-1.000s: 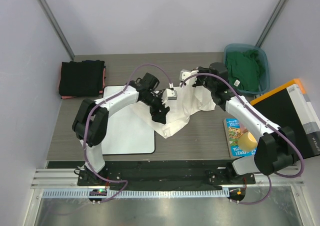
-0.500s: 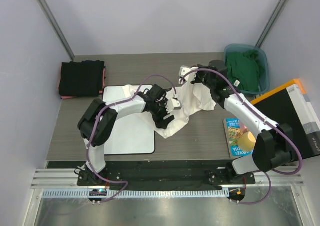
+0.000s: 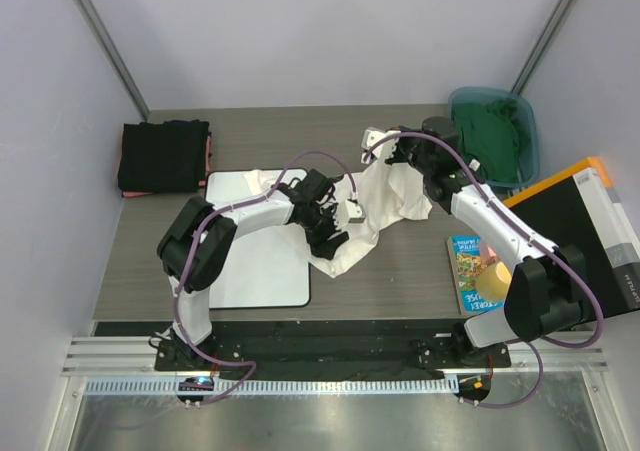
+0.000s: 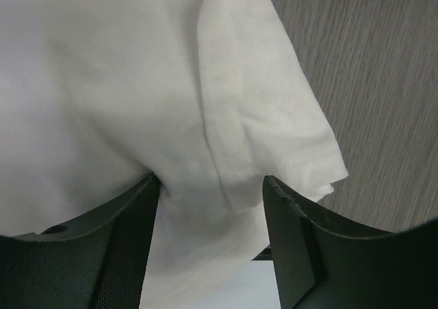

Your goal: Fold and stack the t-shirts

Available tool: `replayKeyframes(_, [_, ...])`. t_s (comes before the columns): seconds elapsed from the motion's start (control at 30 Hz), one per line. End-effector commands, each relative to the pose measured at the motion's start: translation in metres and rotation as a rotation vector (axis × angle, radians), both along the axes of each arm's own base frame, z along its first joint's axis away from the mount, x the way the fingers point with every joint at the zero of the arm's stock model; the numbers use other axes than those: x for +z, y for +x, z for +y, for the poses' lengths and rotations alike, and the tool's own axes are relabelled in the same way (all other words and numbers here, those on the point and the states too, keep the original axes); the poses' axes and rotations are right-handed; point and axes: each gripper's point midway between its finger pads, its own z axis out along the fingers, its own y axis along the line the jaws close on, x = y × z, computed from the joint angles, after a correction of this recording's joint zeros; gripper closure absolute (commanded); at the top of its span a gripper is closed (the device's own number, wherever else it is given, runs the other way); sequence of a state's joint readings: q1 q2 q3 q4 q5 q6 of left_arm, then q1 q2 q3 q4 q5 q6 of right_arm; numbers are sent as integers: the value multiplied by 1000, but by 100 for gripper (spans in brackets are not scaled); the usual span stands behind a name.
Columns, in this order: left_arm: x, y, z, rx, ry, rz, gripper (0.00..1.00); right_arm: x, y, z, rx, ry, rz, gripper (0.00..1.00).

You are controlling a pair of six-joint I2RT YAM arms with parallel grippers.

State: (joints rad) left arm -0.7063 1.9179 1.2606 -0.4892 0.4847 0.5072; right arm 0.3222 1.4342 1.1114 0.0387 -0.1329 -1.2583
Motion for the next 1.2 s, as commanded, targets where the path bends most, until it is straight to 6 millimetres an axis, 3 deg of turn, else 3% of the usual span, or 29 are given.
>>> replayKeyframes(0.0, [14,-18,-3,-58,-27,43,37,40,10,4,13,49,-102,99])
replayKeyframes(0.3, [2,-26,-3,-56,3,82,37,40,14,4,13,47,-100,99])
replayKeyframes(0.4, [-6,-28,-5,-57,12,91,48,40,15,5,18,47,-100,99])
replayKeyframes(0.5, [-11,-27,-8,-55,14,103,70,42,17,5,16,50,-104,99])
replayKeyframes(0.53, [-11,-26,-9,-55,13,101,86,42,18,6,16,51,-103,99])
replayKeyframes(0.6, [-12,-24,-10,-47,15,99,100,41,19,4,12,53,-100,99])
replayKeyframes(0.77, [0,-14,-8,-47,31,43,100,42,22,3,11,52,-106,99])
replayKeyframes(0.97, [24,49,22,93,166,-236,100,50,24,3,2,67,-130,99])
replayKeyframes(1.17, [36,112,70,232,355,-490,100,49,22,2,-5,79,-133,99])
